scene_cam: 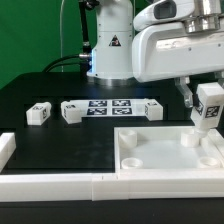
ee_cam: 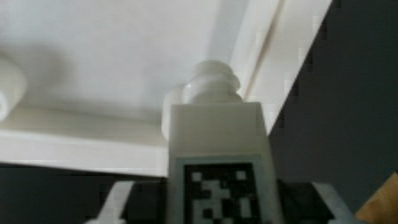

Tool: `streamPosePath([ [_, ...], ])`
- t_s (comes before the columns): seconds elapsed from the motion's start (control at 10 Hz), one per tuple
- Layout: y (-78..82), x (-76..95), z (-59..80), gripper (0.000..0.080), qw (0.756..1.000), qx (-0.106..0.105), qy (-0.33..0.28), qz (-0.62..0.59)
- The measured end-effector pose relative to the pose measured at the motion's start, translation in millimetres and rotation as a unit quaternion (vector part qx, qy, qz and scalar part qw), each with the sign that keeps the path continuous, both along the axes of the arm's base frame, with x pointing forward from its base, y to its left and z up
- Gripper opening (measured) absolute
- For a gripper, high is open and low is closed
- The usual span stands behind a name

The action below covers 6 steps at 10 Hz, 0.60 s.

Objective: Assemble one leg

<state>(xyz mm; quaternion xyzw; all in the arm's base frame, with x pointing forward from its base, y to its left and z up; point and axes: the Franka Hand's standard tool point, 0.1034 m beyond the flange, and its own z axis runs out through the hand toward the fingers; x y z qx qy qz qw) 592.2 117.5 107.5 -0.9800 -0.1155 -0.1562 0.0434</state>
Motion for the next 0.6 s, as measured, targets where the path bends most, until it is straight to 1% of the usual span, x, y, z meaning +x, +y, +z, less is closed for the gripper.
streamPosePath([
  [0.1, -0.2, -3.1, -2.3, 0.029, 1.0, -0.001, 0.003, 0.0],
  [0.3, -0.3, -3.4, -3.0, 0.029, 1.0, -0.001, 0.003, 0.0],
  [0.5, -1.9, 1.6, -3.6, 0.029, 1.0, 0.0, -0.012, 0.003],
  [0.6, -2.4, 5.1, -5.4, 0.029, 1.0, -0.001, -0.009, 0.005],
])
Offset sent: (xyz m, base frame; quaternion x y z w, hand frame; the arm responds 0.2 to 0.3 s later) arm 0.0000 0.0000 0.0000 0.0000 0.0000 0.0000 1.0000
